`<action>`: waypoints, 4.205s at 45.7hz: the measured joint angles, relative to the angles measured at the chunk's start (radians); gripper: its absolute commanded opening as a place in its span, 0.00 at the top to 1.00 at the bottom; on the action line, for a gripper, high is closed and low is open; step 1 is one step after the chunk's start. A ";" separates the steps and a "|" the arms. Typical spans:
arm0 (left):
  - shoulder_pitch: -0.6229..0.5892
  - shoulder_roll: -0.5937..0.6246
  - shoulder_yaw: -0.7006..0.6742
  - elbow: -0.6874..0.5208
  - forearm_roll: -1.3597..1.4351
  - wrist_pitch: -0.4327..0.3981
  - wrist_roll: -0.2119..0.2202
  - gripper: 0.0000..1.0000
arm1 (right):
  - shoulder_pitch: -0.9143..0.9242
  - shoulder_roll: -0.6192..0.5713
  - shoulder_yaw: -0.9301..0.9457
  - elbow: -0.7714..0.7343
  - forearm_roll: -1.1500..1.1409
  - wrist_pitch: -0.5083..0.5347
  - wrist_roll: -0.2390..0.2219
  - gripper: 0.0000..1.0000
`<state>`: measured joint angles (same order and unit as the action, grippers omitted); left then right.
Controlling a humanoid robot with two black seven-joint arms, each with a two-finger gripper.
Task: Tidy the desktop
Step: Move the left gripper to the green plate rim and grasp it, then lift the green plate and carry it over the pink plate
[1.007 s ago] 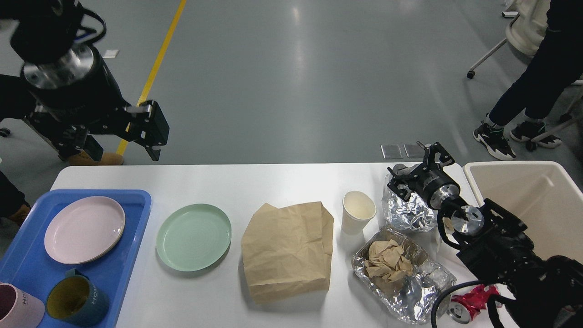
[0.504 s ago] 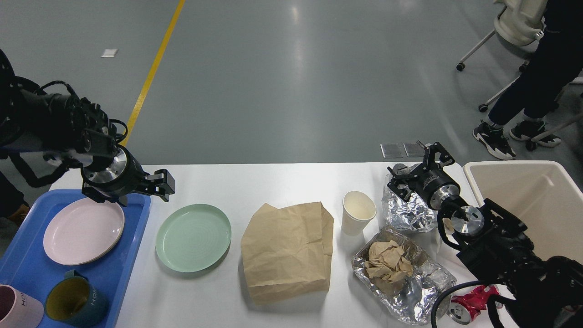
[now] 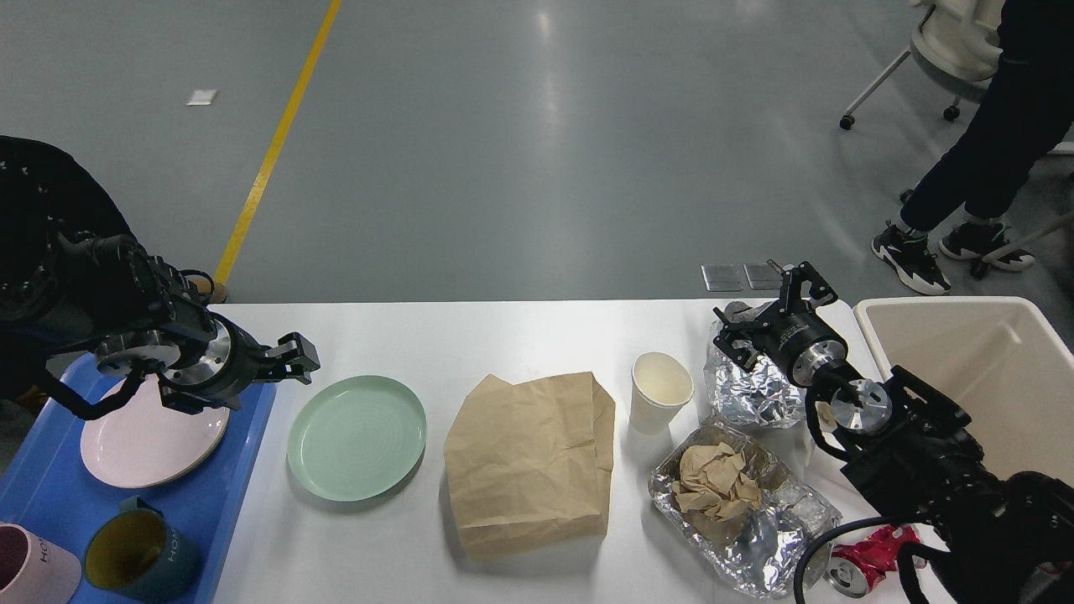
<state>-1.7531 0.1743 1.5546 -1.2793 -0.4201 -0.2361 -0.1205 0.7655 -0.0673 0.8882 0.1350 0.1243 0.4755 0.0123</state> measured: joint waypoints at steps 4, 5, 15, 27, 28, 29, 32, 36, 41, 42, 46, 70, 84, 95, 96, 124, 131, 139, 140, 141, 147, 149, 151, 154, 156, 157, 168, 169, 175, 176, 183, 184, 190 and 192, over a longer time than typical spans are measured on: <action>0.025 -0.002 -0.003 0.000 0.004 -0.003 -0.003 0.08 | 0.000 0.000 0.000 0.000 0.000 0.000 0.000 0.00; 0.030 -0.003 -0.004 0.000 0.004 -0.004 -0.003 0.08 | 0.000 0.000 0.000 0.000 0.000 0.000 0.000 0.00; 0.108 -0.013 -0.026 0.045 0.009 0.002 0.011 0.08 | 0.000 0.000 0.000 0.000 0.000 0.000 0.000 0.00; 0.188 -0.021 -0.045 0.096 0.009 0.012 0.012 0.08 | 0.000 0.000 0.000 0.000 0.000 0.000 0.000 0.00; 0.193 -0.022 -0.045 0.099 0.009 0.015 0.012 0.08 | 0.000 0.000 0.000 0.000 0.000 0.000 0.000 0.00; 0.199 -0.024 -0.046 0.102 0.009 0.020 0.012 0.08 | 0.000 0.000 0.000 0.000 0.000 0.000 0.000 0.00; 0.216 -0.029 -0.053 0.107 0.008 0.045 0.012 0.08 | 0.000 0.000 0.000 0.000 0.000 0.000 0.000 0.00; 0.237 -0.030 -0.072 0.109 0.006 0.082 0.010 0.08 | 0.000 0.000 0.000 0.000 0.000 0.000 0.000 0.00; 0.265 -0.028 -0.088 0.110 0.005 0.131 0.010 0.08 | 0.000 0.000 0.000 0.000 0.000 0.000 0.000 0.00; 0.269 -0.027 -0.090 0.110 0.004 0.139 0.010 0.08 | 0.000 0.000 0.000 0.000 0.000 0.000 0.000 0.00; 0.286 -0.026 -0.106 0.110 0.003 0.167 0.010 0.08 | 0.000 0.000 0.000 0.000 0.000 0.000 0.000 0.00; 0.361 -0.018 -0.139 0.182 0.005 0.208 0.011 0.10 | 0.000 0.000 0.000 0.000 0.000 0.000 0.000 0.00; 0.384 -0.021 -0.158 0.199 0.007 0.209 0.013 0.12 | 0.000 0.000 0.000 0.000 0.000 0.000 0.000 0.00; 0.430 -0.018 -0.166 0.248 0.007 0.209 0.013 0.11 | 0.000 0.000 0.000 0.000 0.000 0.000 0.000 0.00; 0.432 -0.018 -0.167 0.251 0.007 0.209 0.013 0.11 | 0.000 0.000 0.000 0.000 0.000 0.000 0.000 0.00; 0.461 -0.025 -0.182 0.286 0.018 0.199 0.063 0.38 | 0.000 0.000 0.000 0.000 0.000 0.000 0.000 0.00; 0.478 -0.025 -0.197 0.307 0.023 0.197 0.078 0.47 | 0.000 0.000 0.000 0.000 0.000 0.000 0.000 0.00; 0.490 -0.025 -0.200 0.329 0.031 0.175 0.108 0.68 | 0.000 0.000 0.000 0.000 0.000 0.000 0.000 0.00; 0.491 -0.025 -0.200 0.331 0.033 0.169 0.112 0.70 | 0.000 0.000 0.000 0.000 0.000 0.000 0.000 0.00; 0.491 -0.025 -0.201 0.334 0.036 0.160 0.118 0.71 | 0.000 0.000 0.000 0.000 0.000 0.000 0.000 0.00; 0.491 -0.024 -0.201 0.354 0.042 0.083 0.150 0.84 | 0.000 0.000 0.000 0.000 0.000 0.000 0.000 0.00; 0.491 -0.024 -0.201 0.363 0.043 0.055 0.157 0.87 | 0.000 0.000 0.000 0.000 0.000 0.000 0.000 0.00; 0.491 -0.024 -0.201 0.373 0.043 0.024 0.163 0.89 | 0.000 0.000 0.000 0.000 0.000 0.000 0.000 0.00; 0.490 -0.023 -0.201 0.384 0.043 -0.014 0.171 0.92 | 0.000 0.000 0.000 0.000 0.000 0.000 0.000 0.00; 0.487 -0.023 -0.201 0.388 0.042 -0.034 0.174 0.96 | 0.000 0.000 0.000 0.000 0.000 0.000 0.000 0.00; 0.486 -0.022 -0.201 0.389 0.043 -0.041 0.175 0.98 | 0.000 0.000 0.000 0.000 0.000 0.000 0.000 0.00; 0.471 -0.022 -0.204 0.393 0.042 -0.127 0.191 1.00 | 0.000 0.000 0.000 0.000 0.000 0.000 0.000 0.00; 0.469 -0.022 -0.206 0.393 0.042 -0.132 0.191 1.00 | 0.000 0.000 0.000 0.000 0.000 0.000 0.000 0.00; 0.440 -0.020 -0.220 0.393 0.041 -0.157 0.205 1.00 | 0.000 0.000 0.000 0.000 0.000 0.000 0.000 0.00; 0.432 -0.020 -0.220 0.393 0.041 -0.163 0.209 1.00 | 0.000 0.000 0.000 0.000 0.000 0.000 0.000 0.00; 0.361 -0.019 -0.216 0.386 0.042 -0.231 0.238 1.00 | 0.000 0.000 0.000 0.000 0.000 0.000 0.000 0.00; 0.346 -0.019 -0.215 0.383 0.042 -0.242 0.244 1.00 | 0.000 0.000 0.000 0.000 0.000 0.000 0.000 0.00; 0.257 0.005 -0.212 0.361 0.043 -0.311 0.268 1.00 | 0.000 0.000 0.000 0.000 0.000 0.000 0.000 0.00; 0.214 0.021 -0.210 0.344 0.043 -0.342 0.273 1.00 | 0.000 0.000 0.000 0.000 0.000 0.000 0.000 0.00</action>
<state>-1.5389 0.1955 1.3443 -0.9351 -0.3773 -0.5782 0.1529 0.7654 -0.0675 0.8882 0.1350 0.1243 0.4755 0.0123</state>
